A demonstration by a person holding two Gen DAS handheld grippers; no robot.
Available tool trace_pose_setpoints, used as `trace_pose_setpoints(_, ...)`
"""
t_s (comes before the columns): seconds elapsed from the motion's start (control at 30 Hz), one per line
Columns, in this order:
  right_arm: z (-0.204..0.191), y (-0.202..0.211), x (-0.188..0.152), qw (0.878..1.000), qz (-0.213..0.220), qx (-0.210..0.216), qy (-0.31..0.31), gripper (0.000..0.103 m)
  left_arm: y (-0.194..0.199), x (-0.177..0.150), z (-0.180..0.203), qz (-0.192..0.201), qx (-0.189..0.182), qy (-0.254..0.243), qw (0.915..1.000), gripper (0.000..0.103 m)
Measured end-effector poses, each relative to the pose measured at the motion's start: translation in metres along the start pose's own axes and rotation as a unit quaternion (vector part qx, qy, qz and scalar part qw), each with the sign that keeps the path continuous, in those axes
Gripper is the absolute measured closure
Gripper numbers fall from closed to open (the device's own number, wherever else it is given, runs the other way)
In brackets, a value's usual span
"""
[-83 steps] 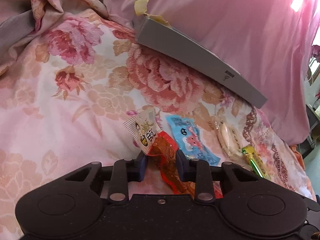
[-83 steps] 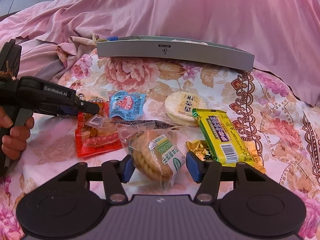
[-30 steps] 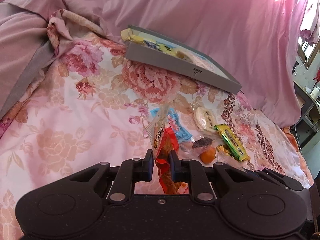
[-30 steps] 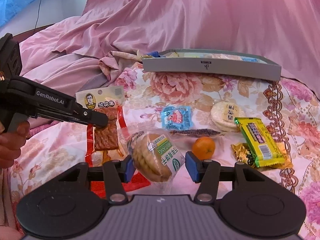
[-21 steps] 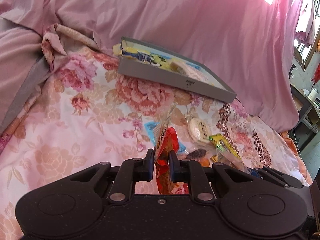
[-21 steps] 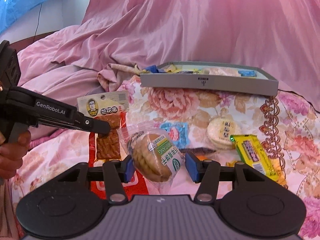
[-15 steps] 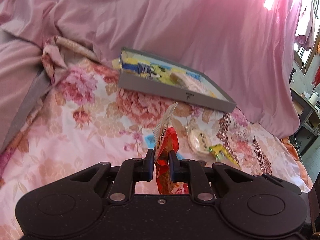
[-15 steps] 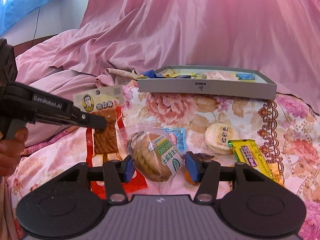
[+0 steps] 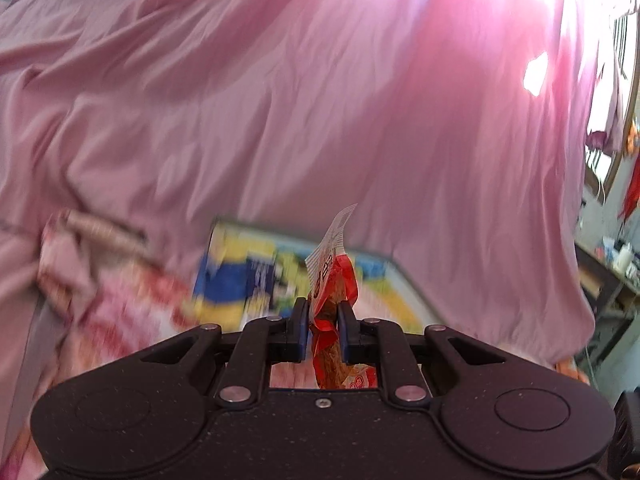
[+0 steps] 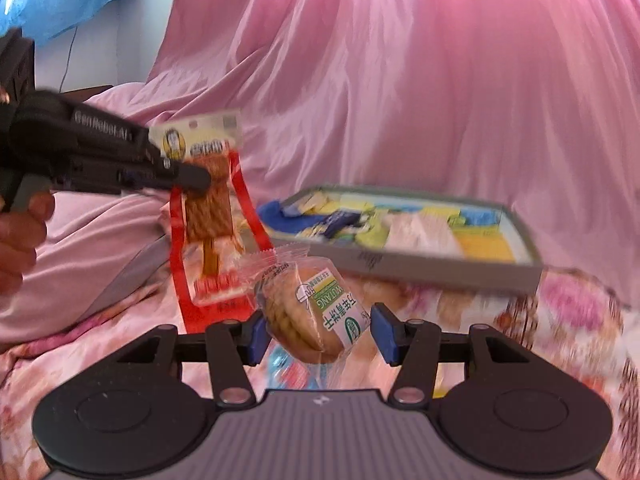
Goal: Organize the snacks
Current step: 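Lift the red pack and cookie bag and carry them toward the grey tray, then lower the red pack and cookie bag into the tray and open both tools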
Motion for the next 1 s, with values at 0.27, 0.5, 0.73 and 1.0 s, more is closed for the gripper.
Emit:
trace_pose_setpoints(0.27, 0.046, -0.062, 0.054, 0.999, 0.006, -0.031, 0.008, 0.046, -0.065, 0.051, -0.001, 0.037, -0.004, 0.015, 0.9992, 0.087)
trace_pose_setpoints(0.5, 0.061, -0.123, 0.073, 0.999, -0.009, -0.036, 0.032, 0.046, -0.119, 0.053, -0.027, 0.017, 0.012, 0.044, 0.9988, 0.087)
trace_pose_setpoints(0.73, 0.057, -0.156, 0.063, 0.998, -0.03, -0.026, 0.038, 0.046, -0.149, 0.041, -0.048, -0.01, 0.045, 0.043, 0.998, 0.087)
trace_pose_setpoints(1.0, 0.055, -0.177, 0.056, 0.999, -0.039, -0.02, 0.022, 0.044, -0.163, 0.034, -0.058, -0.035, 0.096, 0.01, 0.9948, 0.079)
Point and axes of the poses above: each gripper's, at about its wrist camera, not at the fingertips, and y roughly against the way its jaws point, z to its right, x to its top, the point moved 3 cm from there along -y, roughly the way its jaws point, and after that the axes turned 7 degrees about y, right-handed, at the moved point
